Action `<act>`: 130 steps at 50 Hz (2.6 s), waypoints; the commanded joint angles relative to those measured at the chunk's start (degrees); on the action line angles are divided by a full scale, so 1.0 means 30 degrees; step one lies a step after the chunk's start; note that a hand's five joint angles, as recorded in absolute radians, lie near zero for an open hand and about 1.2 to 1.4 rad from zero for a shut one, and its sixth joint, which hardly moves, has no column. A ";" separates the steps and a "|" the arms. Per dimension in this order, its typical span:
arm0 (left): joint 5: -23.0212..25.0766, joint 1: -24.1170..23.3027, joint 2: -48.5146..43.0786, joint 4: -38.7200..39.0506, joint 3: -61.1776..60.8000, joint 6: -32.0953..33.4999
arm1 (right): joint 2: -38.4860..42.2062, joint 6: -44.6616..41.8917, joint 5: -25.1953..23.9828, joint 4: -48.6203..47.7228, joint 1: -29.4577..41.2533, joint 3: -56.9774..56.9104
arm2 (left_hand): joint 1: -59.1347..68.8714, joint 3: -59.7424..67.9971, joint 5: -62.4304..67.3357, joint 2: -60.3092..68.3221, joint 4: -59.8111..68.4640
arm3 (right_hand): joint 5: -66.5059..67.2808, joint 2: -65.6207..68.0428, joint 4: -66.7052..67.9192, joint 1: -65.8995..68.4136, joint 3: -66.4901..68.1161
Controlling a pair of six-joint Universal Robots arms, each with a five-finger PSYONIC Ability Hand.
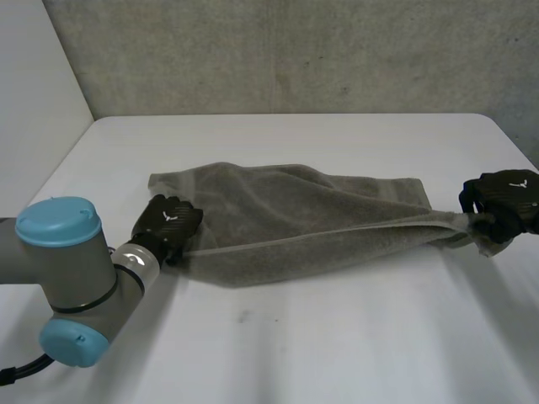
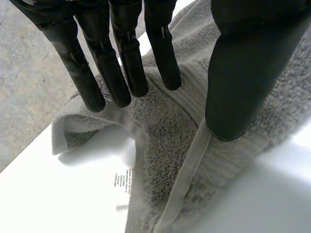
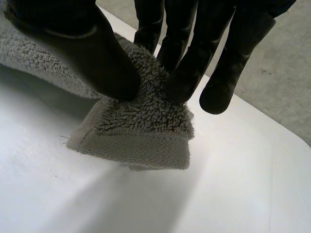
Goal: Fold the towel.
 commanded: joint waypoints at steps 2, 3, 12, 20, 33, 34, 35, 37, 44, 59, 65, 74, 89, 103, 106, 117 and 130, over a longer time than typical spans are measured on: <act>-0.0105 0.0017 -0.0471 -0.0043 0.0091 0.0057 | 0.0019 0.0155 -0.0037 -0.0029 -0.0048 -0.0019 | 0.3397 0.3397 0.3439 0.3398 0.3403 | 0.1215 0.1367 0.0912 0.1207 0.1117; -0.0134 0.0046 -0.0471 -0.0072 0.0004 0.0057 | -0.0010 0.0155 -0.0037 -0.0029 -0.0077 -0.0048 | 0.3397 0.3397 0.3439 0.3398 0.3403 | 0.1215 0.1367 0.0912 0.1207 0.1117; 0.0100 0.1012 0.0464 -0.0218 -0.1254 0.0115 | -0.0010 0.0155 -0.0008 -0.0058 -0.0224 -0.0136 | 0.3341 0.3341 0.3383 0.3342 0.3347 | 0.1215 0.1367 0.0912 0.1207 0.1117; 0.0129 0.1189 0.1139 -0.0248 -0.2133 0.0144 | -0.0010 0.0184 -0.0008 -0.0088 -0.0195 -0.0136 | 0.3341 0.3341 0.3383 0.3342 0.3347 | 0.1215 0.1367 0.0912 0.1207 0.1117; 0.0803 0.1189 0.0964 -0.0072 -0.2340 0.0174 | 0.0019 0.0184 -0.0008 -0.0088 -0.0195 0.0010 | 0.3397 0.3397 0.3439 0.3398 0.3403 | 0.1215 0.1367 0.0912 0.1207 0.1117; 0.0803 0.1189 0.0906 -0.0072 -0.2369 0.0174 | 0.0019 0.0184 -0.0008 -0.0088 -0.0195 0.0010 | 0.3397 0.3397 0.3439 0.3398 0.3403 | 0.1215 0.1367 0.0912 0.1207 0.1117; 0.0803 0.1189 0.0761 -0.0072 -0.2399 0.0174 | 0.0019 0.0184 -0.0037 -0.0088 -0.0195 0.0010 | 0.3508 0.3508 0.3550 0.3509 0.3514 | 0.1215 0.1367 0.0912 0.1207 0.1117; 0.0803 0.1189 0.0642 -0.0101 -0.2370 0.0174 | 0.0019 0.0184 -0.0037 -0.0117 -0.0195 0.0010 | 0.4294 0.4294 0.4336 0.4295 0.4300 | 0.1215 0.1367 0.0912 0.1207 0.1117; 0.0774 0.1218 0.0757 -0.0277 -0.1815 0.0174 | -0.0010 0.0184 -0.0008 -0.0088 -0.0195 -0.0107 | 1.2697 1.2697 1.2739 1.2698 1.2703 | 0.1215 0.1367 0.0912 0.1207 0.1117; 0.1272 0.3094 0.8142 -0.3177 -0.2369 -0.0119 | -0.2734 0.0008 -0.0213 0.1758 -0.0224 -0.0576 | 1.2697 1.2697 1.2739 1.2698 1.2703 | 0.1215 0.1367 0.0912 0.1207 0.1117; 0.1536 0.3035 1.2976 -0.4847 -0.2926 -0.0295 | -0.4082 -0.0197 -0.0887 0.4688 -0.0341 -0.1425 | 1.2697 1.2697 1.2739 1.2698 1.2703 | 0.1215 0.1367 0.0912 0.1207 0.1117; 0.1594 0.3035 1.5730 -0.7862 -0.3392 -0.0207 | -0.4873 -0.2241 -0.1619 0.7759 -0.1511 -0.2480 | 1.2697 1.2697 1.2739 1.2698 1.2703 | 0.1215 0.1367 0.0912 0.1207 0.1117; 0.2005 0.3123 1.1687 -0.5873 -0.4596 -0.0090 | -0.2383 -0.6086 -0.1649 0.9990 -0.1952 -0.2363 | 1.2697 1.2697 1.2739 1.2698 1.2703 | 0.1215 0.1367 0.0912 0.1207 0.1117; 0.1653 0.2245 0.3845 -0.3734 0.0640 -0.0090 | 0.2562 -0.4099 -0.0538 0.8617 -0.0345 -0.5287 | 1.2697 1.2697 1.2739 1.2698 1.2703 | 0.1215 0.1367 0.0912 0.1207 0.1117; 0.1624 0.2156 0.2144 -0.3821 0.2251 -0.0090 | 0.3764 -0.2869 -0.0069 0.7740 0.0184 -0.6400 | 1.2697 1.2697 1.2739 1.2698 1.2703 | 0.1215 0.1367 0.0912 0.1207 0.1117; 0.1594 0.2069 -0.2487 -0.3851 0.7291 -0.0148 | 0.7339 -0.0959 0.2097 0.5890 0.2000 -1.0005 | 1.2697 1.2697 1.2739 1.2698 1.2703 | 0.1215 0.1367 0.0912 0.1207 0.1117; 0.0569 0.1717 -0.5275 -0.4554 1.0812 -0.0061 | 1.0740 -0.0929 0.3770 0.5655 0.3262 -1.3435 | 1.2697 1.2697 1.2739 1.2698 1.2703 | 0.1215 0.1367 0.0912 0.1207 0.1117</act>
